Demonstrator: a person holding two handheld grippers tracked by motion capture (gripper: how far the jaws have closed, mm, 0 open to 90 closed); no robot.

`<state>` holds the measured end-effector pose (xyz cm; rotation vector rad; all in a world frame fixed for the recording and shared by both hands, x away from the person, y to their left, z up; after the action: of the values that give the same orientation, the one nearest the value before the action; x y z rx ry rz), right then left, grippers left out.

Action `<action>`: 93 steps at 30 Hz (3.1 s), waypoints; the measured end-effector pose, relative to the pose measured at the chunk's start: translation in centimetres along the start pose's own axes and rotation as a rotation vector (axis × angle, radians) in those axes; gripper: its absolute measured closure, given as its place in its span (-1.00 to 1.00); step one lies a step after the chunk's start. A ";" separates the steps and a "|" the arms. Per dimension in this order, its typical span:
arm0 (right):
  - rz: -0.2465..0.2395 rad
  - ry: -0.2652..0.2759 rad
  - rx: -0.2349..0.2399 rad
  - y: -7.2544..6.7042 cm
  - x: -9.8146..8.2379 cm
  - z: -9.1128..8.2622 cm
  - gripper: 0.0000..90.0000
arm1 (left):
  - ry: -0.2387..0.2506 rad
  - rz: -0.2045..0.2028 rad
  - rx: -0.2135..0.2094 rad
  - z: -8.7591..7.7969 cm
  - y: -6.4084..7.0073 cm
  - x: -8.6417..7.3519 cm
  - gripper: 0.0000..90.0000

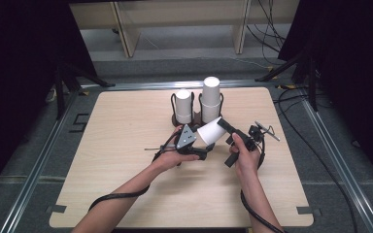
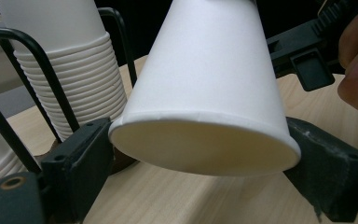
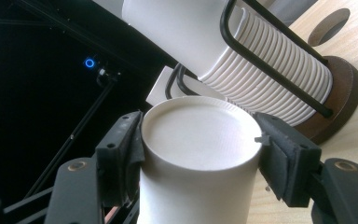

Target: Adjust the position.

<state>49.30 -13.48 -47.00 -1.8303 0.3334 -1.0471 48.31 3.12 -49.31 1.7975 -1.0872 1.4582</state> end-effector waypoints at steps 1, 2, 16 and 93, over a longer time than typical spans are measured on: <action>0.001 -0.003 0.006 0.0 0.0 0.0 -0.20 | 0.000 0.001 -0.001 0.0 0.0 0.0 -0.73; 0.001 0.004 0.011 0.0 0.0 0.0 -0.20 | -0.001 0.003 -0.001 0.0 0.0 0.0 -0.73; 0.002 -0.002 0.001 -0.1 0.0 0.0 -0.20 | 0.007 0.004 -0.004 0.1 0.0 0.4 -0.69; -0.441 0.017 -0.116 -0.5 0.6 -2.7 -0.62 | -0.162 0.102 -0.002 -3.8 -2.5 1.5 -0.45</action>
<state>47.46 -15.20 -45.82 -2.0533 -0.0061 -1.3652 48.66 7.17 -46.84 1.9101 -1.2775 1.3876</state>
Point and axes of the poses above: each handheld gripper's, and its own axes: z roughly forward along the jaws, x roughly out of its top, y roughly to its right, the point moved 5 cm from there along z, roughly forward along the jaws, and after that the axes turned 7 degrees about -x, right-handed, at the moved point
